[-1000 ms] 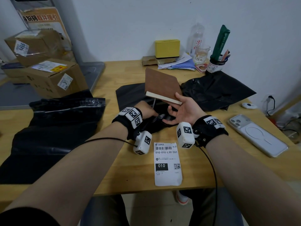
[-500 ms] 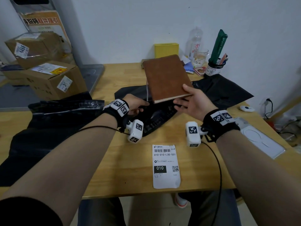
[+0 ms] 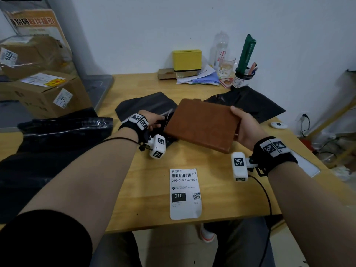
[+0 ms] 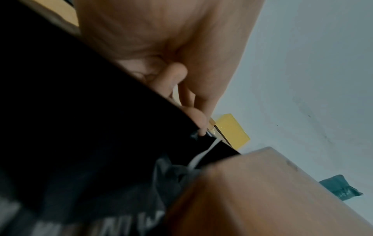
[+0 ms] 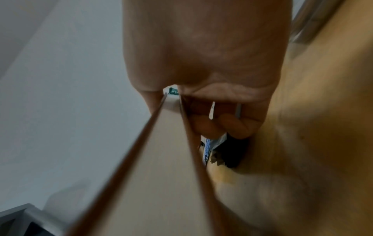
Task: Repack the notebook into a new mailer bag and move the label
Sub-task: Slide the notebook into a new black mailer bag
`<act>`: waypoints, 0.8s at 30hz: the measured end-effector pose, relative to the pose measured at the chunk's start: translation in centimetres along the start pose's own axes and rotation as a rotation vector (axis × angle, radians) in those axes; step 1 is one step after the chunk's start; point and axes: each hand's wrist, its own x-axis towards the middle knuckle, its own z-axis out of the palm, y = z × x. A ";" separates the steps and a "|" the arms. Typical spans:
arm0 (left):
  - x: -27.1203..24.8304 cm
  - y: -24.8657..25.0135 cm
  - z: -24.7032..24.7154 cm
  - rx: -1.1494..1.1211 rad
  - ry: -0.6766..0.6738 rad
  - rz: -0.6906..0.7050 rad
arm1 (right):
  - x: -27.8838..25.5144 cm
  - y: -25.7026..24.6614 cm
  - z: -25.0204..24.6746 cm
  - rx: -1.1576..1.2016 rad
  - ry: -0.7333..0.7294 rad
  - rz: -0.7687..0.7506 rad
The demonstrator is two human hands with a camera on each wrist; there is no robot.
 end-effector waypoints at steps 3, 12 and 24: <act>0.0 0.4 0.3 -0.010 0.024 0.010 | -0.2 0.4 -0.6 -0.098 -0.057 0.024; -0.8 0.9 -0.6 0.068 0.043 0.086 | 0.1 1.5 -0.1 -0.142 -0.135 0.153; -2.3 1.1 0.0 0.208 -0.003 0.271 | -0.1 2.5 1.7 -0.037 -0.160 0.184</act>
